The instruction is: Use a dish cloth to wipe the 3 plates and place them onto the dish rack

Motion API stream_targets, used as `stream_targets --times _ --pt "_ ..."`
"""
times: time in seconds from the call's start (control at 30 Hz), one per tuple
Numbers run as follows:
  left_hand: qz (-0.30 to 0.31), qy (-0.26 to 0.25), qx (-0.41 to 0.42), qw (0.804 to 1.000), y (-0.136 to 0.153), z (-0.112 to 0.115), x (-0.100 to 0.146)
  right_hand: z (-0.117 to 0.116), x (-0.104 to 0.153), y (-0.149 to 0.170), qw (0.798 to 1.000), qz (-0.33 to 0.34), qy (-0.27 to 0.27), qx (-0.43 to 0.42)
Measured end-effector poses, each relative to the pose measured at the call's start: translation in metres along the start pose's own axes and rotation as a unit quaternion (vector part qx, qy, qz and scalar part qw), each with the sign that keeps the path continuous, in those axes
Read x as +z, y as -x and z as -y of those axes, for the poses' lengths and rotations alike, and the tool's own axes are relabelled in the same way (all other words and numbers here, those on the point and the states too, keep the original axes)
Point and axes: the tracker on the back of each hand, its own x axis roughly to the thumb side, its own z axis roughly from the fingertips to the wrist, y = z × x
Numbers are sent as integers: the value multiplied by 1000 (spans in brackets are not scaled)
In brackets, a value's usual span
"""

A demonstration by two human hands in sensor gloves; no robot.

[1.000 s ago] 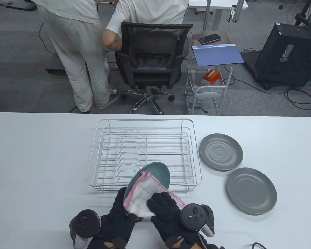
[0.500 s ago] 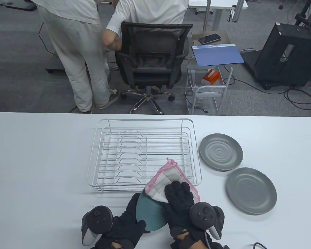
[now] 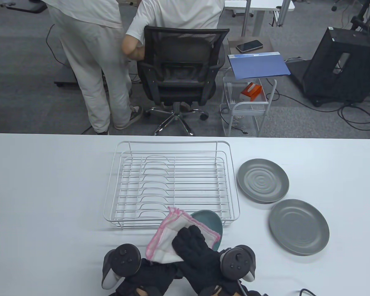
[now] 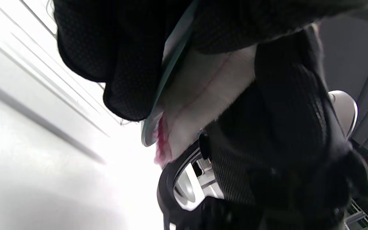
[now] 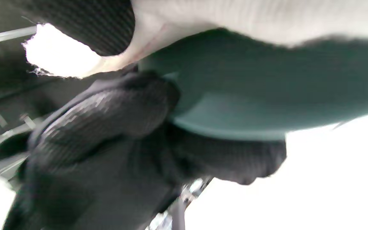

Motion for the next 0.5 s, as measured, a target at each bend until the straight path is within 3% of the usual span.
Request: stream_targets --times 0.3,0.5 --pt "20 -63 -10 998 -2 -16 9 -7 -1 4 999 -14 -33 -39" --pt "26 -100 10 995 -2 -24 14 -3 0 8 999 -36 -40 -1"
